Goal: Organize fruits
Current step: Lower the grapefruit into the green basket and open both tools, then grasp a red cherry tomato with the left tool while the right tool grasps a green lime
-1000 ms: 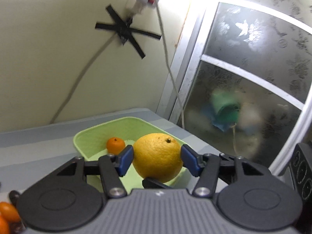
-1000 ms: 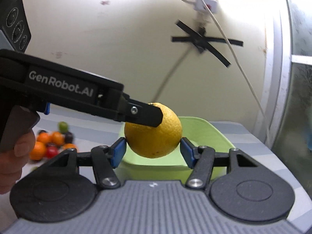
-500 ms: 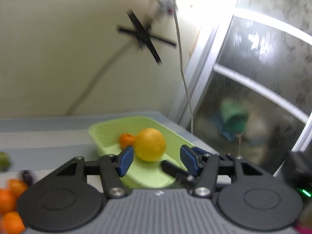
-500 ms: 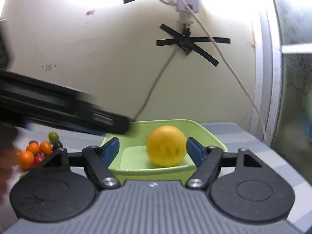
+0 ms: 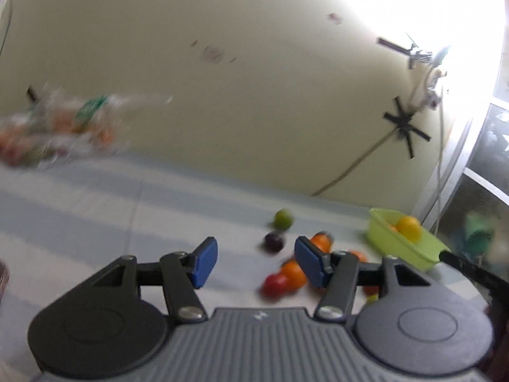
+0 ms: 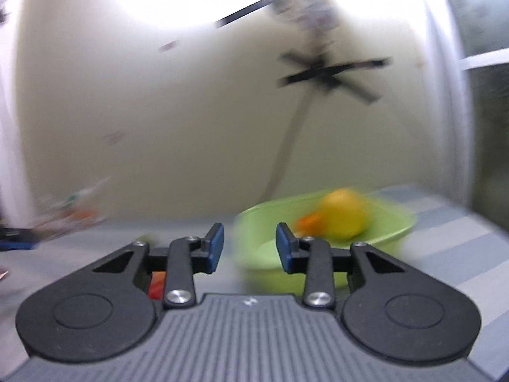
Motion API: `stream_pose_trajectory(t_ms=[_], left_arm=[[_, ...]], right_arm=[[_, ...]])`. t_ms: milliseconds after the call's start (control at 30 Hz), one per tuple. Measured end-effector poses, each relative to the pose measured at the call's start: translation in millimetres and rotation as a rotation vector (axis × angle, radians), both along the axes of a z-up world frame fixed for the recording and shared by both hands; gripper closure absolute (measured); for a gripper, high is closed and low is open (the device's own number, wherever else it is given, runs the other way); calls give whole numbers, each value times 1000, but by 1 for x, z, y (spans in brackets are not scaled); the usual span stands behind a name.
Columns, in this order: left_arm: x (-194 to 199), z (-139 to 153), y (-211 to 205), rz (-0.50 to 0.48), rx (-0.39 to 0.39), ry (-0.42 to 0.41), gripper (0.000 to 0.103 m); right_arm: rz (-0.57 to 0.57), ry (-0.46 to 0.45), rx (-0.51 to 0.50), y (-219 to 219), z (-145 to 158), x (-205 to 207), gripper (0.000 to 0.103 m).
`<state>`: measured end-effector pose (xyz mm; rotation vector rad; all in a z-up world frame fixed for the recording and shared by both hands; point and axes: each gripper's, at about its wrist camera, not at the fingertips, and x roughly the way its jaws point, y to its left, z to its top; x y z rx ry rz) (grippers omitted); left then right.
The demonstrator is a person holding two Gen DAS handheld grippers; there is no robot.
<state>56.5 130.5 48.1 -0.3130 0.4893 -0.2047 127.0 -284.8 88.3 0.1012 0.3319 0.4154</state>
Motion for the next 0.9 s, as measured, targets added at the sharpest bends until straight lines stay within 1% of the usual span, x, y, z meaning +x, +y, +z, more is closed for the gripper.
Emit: stream_pose_trajectory(t_ms=[67, 133, 200, 300, 367, 433, 467, 500, 533, 567, 633, 700, 833, 900], left_arm=[[4, -10, -2, -28, 6, 16, 48], [11, -17, -13, -63, 50, 26, 47], [15, -23, -26, -106, 105, 30, 47], [23, -29, -44, -175, 179, 53, 47], [27, -29, -51, -194, 208, 67, 47], [31, -29, -58, -201, 242, 74, 49], [33, -30, -61, -201, 255, 86, 51], [36, -32, -63, -204, 259, 105, 62], [37, -32, -63, -199, 264, 107, 66], [38, -33, -64, -192, 271, 107, 77], [36, -34, -65, -184, 273, 107, 77], [30, -34, -67, -177, 283, 102, 77], [10, -35, -72, -212, 245, 95, 77], [-3, -36, -83, -250, 225, 92, 77]], right_arm=[[83, 74, -11, 22, -7, -8, 64], [152, 141, -55, 47, -16, -14, 64], [196, 154, -122, 70, -23, -20, 64], [219, 153, -201, 91, -28, -22, 63], [222, 173, -244, 103, -31, -20, 63], [208, 195, -268, 107, -34, -15, 63], [202, 212, -273, 109, -36, -12, 63], [193, 228, -269, 108, -37, -9, 63], [189, 236, -260, 108, -38, -7, 63], [187, 238, -253, 108, -38, -5, 63], [191, 240, -251, 111, -39, -1, 63], [195, 236, -249, 110, -39, -5, 75], [207, 227, -240, 104, -38, -14, 75], [217, 223, -235, 98, -38, -21, 75]])
